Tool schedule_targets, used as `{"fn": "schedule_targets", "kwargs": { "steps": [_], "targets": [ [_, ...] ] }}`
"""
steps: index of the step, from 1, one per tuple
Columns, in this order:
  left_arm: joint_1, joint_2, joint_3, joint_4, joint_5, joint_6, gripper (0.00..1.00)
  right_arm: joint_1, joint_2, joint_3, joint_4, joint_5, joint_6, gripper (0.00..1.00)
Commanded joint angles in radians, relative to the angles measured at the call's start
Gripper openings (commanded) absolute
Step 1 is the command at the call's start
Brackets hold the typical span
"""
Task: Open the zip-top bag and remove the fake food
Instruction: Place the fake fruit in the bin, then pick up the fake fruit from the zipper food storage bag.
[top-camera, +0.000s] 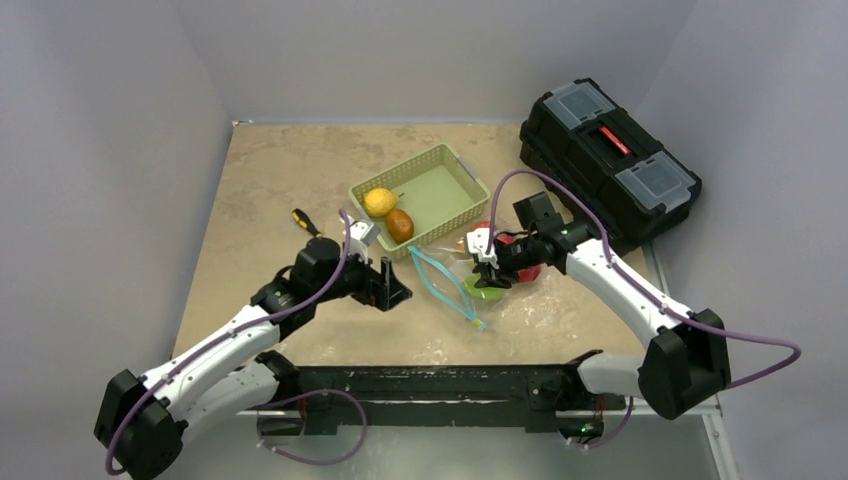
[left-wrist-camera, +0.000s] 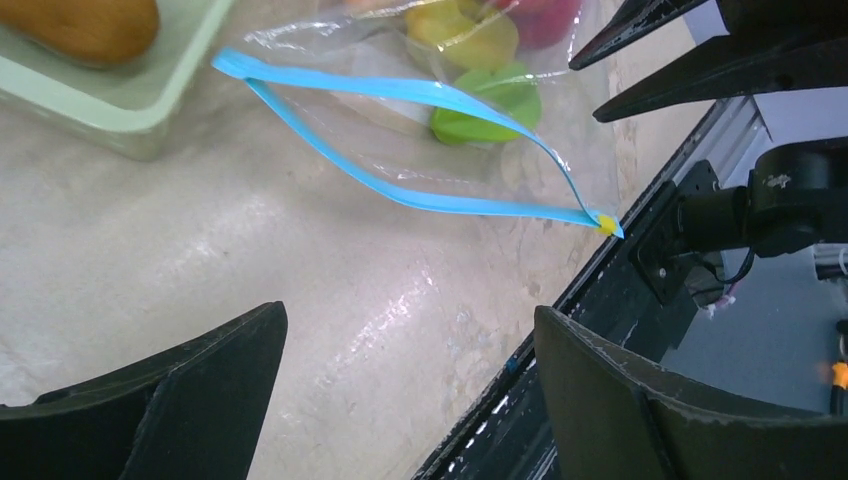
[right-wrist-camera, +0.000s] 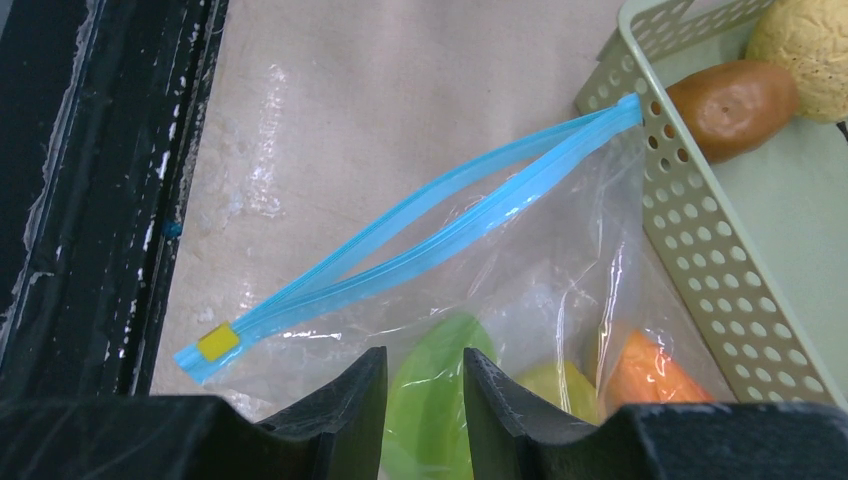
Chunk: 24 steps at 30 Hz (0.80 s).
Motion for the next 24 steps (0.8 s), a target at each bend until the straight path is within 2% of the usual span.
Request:
{"fn": "schedule_targets", "kwargs": {
  "steps": [1,7,16,24],
  "targets": [
    [-0.062,0.067,-0.009,0.204,0.007,-0.055,0.92,-0.005,-0.030,-0.017,-0.015,-0.025,-0.102,0.33],
    [-0.121,0.160,-0.084,0.430,-0.020,-0.230,0.88,-0.005,-0.063,-0.055,0.047,0.035,-0.077,0.33],
    [-0.190,0.247,-0.098,0.492,-0.077,-0.281,0.87,-0.007,-0.109,-0.064,0.011,0.056,-0.182,0.37],
    [-0.209,0.309,-0.122,0.573,-0.084,-0.321,0.84,-0.006,-0.161,-0.106,-0.052,0.027,-0.308,0.52]
  ]
}}
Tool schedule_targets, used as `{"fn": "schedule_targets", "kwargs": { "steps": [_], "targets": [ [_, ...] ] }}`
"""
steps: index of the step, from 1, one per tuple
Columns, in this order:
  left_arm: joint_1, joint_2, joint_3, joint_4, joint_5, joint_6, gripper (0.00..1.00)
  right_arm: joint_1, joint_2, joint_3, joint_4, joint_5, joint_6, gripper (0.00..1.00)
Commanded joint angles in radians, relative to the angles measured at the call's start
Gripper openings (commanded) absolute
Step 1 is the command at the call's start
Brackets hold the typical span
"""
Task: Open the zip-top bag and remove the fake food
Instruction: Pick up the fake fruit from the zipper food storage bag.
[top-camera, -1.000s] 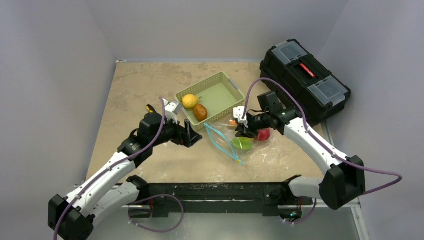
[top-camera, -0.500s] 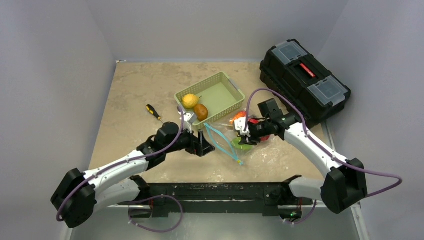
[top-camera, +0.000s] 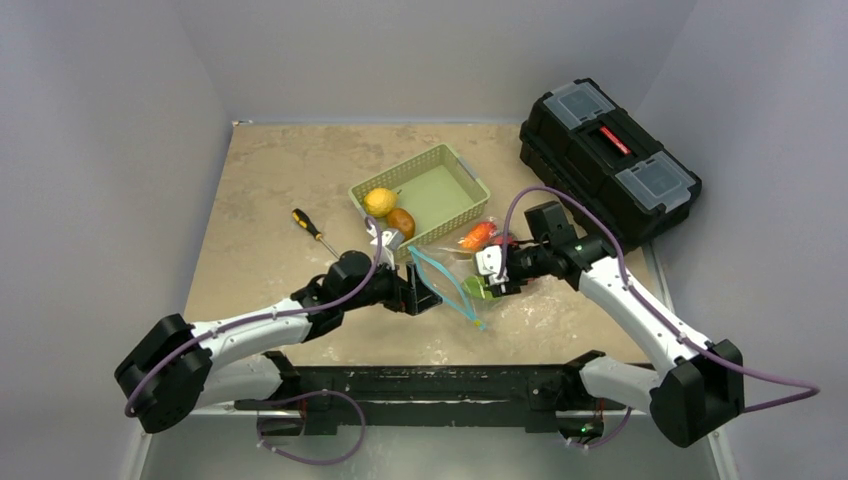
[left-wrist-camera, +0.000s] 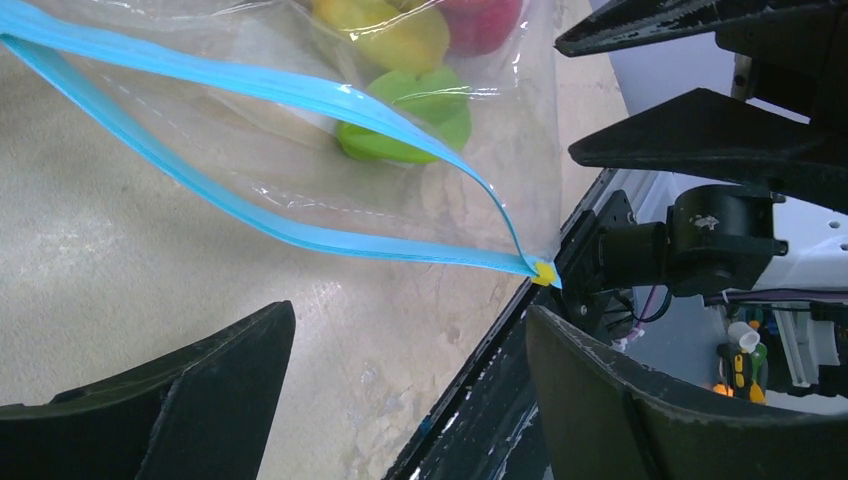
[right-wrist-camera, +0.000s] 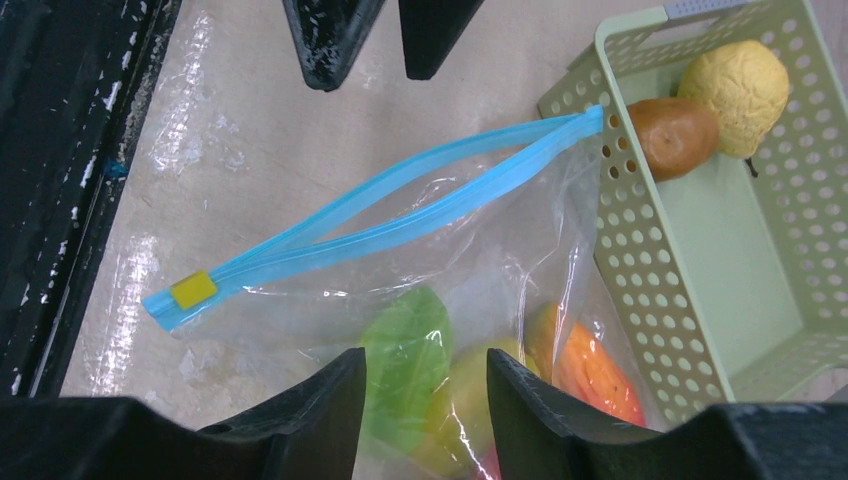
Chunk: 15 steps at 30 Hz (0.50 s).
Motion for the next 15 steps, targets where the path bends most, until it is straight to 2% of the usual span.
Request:
{"fn": "schedule_targets", "kwargs": {
  "steps": [1,15],
  "targets": [
    [-0.012,0.033,-0.022,0.113,-0.012,-0.034,0.83,-0.002,-0.020,-0.029,-0.057,-0.036,-0.116,0.53],
    [-0.046,0.063,-0.037,0.131,-0.017,0.076,0.77,-0.002,0.007,-0.049,-0.022,-0.034,-0.110,0.56]
  ]
}}
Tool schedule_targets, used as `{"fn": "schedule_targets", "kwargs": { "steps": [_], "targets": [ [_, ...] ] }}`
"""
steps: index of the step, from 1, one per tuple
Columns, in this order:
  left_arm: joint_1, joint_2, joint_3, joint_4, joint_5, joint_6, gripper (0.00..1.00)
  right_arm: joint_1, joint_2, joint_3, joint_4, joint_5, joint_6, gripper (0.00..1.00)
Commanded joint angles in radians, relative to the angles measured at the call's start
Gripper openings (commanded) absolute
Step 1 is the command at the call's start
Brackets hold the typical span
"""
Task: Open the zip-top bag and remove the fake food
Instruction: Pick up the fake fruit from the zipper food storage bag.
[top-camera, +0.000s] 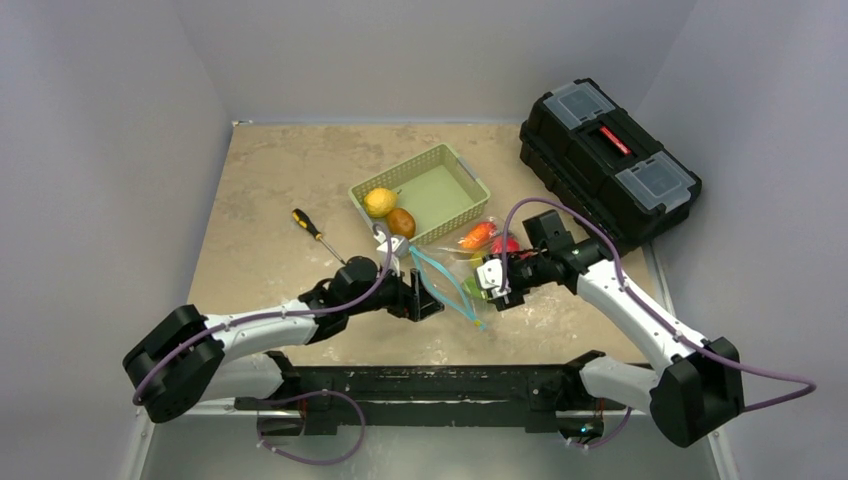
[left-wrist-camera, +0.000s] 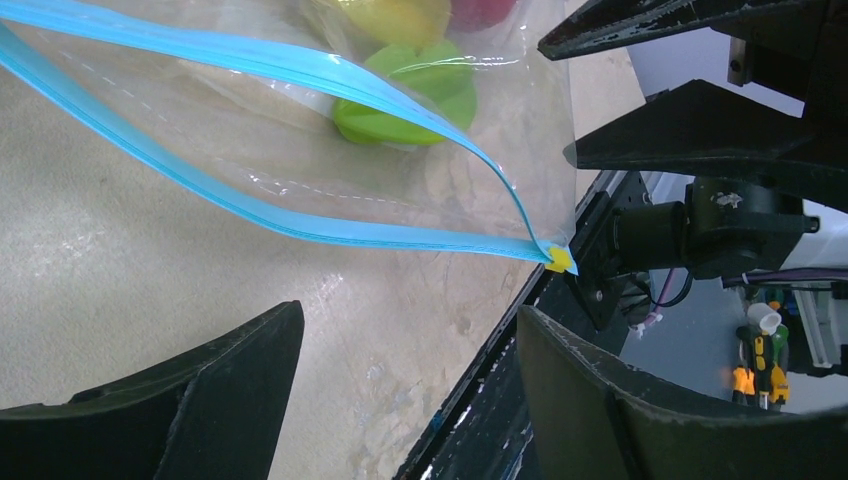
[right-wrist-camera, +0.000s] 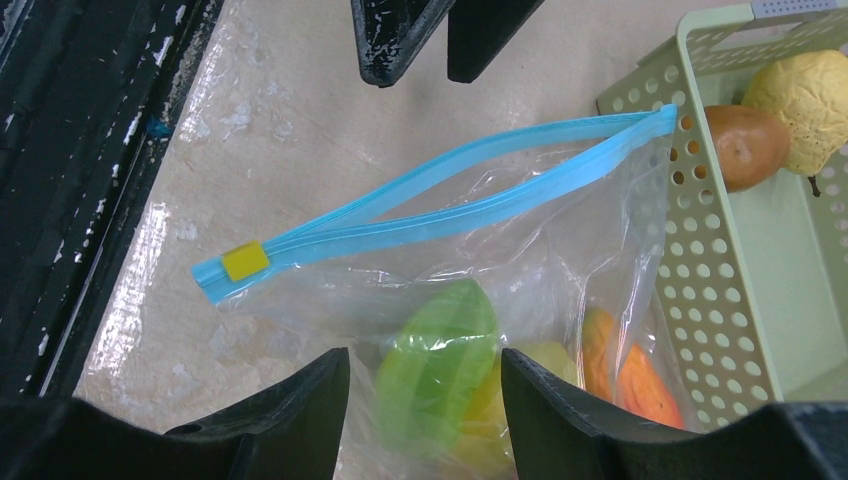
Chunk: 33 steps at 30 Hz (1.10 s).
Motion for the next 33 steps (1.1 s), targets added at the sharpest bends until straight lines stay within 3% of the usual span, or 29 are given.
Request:
{"fn": "schedule_targets", "kwargs": {
  "steps": [1,11,33],
  "targets": [
    [-0.023,0.011,-0.010,0.071,-0.009,0.068,0.77,-0.002,0.009,0.002,0.019,-0.034,-0.008,0.56],
    [-0.045,0.065,-0.007,0.105,-0.009,0.119,0.75,-0.014,0.022,0.000,0.039,-0.028,0.024,0.58],
    [-0.050,-0.027,-0.026,0.031,-0.089,0.331,0.77,-0.016,0.054,0.001,0.030,-0.002,0.022,0.62]
  ]
}}
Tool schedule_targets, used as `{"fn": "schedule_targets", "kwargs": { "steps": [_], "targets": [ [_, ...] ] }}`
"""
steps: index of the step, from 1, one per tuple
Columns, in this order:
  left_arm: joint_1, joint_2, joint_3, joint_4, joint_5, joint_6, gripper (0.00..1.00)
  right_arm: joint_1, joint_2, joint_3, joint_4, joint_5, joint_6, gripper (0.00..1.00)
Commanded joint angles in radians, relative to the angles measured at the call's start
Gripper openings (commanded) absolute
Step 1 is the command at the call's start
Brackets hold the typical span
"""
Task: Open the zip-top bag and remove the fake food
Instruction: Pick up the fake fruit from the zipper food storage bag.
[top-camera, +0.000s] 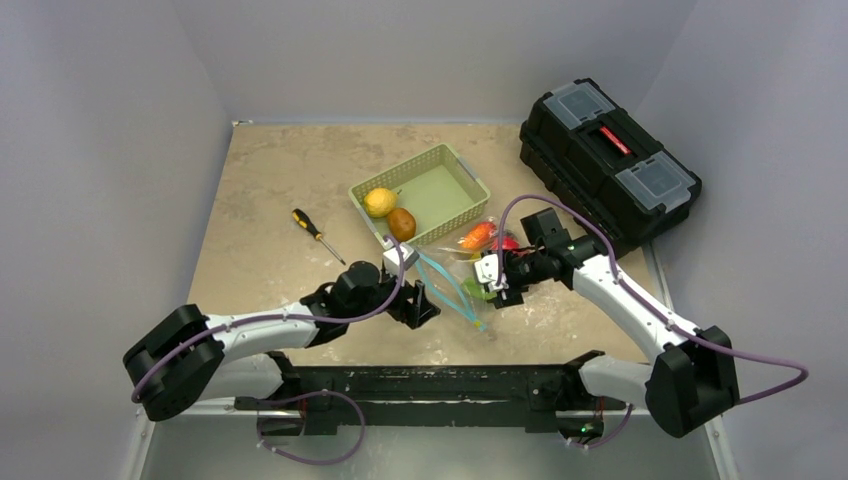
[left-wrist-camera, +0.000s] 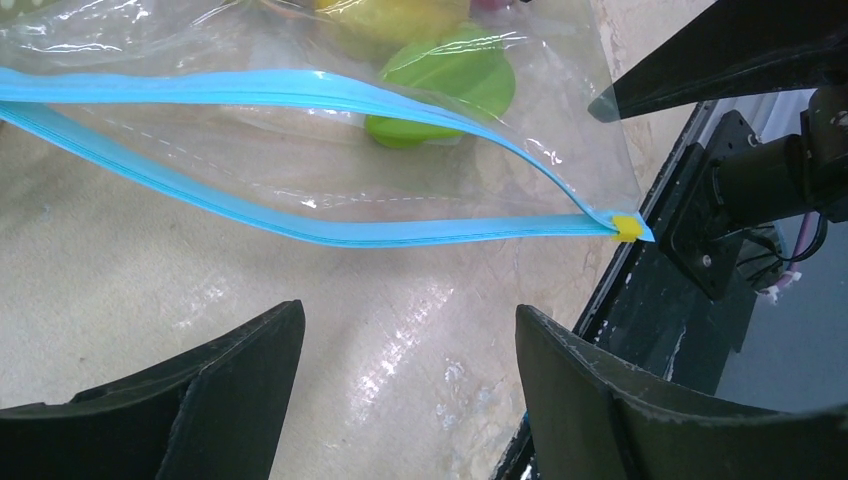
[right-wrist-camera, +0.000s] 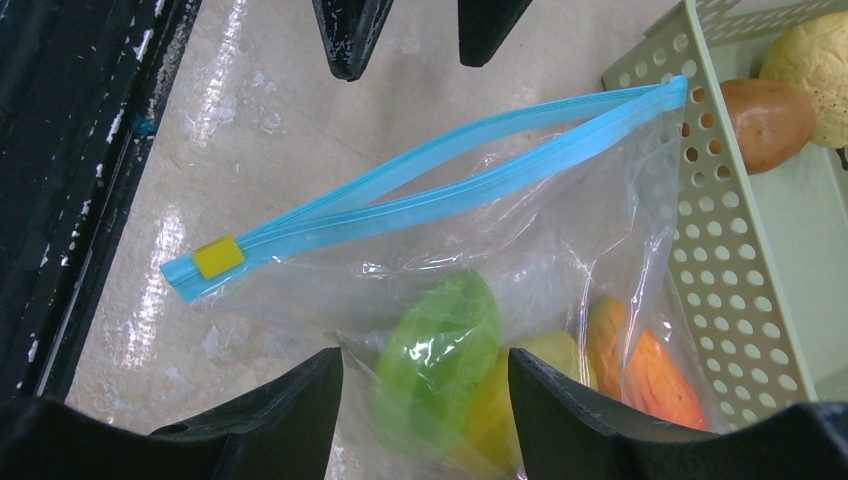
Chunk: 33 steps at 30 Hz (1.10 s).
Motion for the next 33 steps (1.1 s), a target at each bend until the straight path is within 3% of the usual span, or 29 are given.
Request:
{"fn": "schedule_targets", "kwargs": {
  "steps": [1,16,22,27,33],
  "targets": [
    [-0.005,-0.043,-0.021,0.018,-0.026,0.068,0.77,-0.003,0.004,0.004,-0.004,-0.011,-0.012,0.62],
    [-0.006,-0.056,-0.019,0.023,0.004,0.291,0.77,-0.003,0.013,0.012,-0.021,-0.016,-0.026,0.62],
    [-0.005,-0.033,-0.041,0.132,0.029,0.328,0.76,-0.003,0.016,0.024,0.010,-0.022,0.029,0.61],
    [-0.005,0.017,-0.037,0.238,0.025,0.198,0.73,-0.003,0.014,0.021,0.023,-0.015,0.044,0.61],
    [-0.005,0.118,-0.032,0.433,0.022,-0.169,0.65,-0.003,0.010,0.023,0.069,0.006,0.109,0.60]
  ]
}}
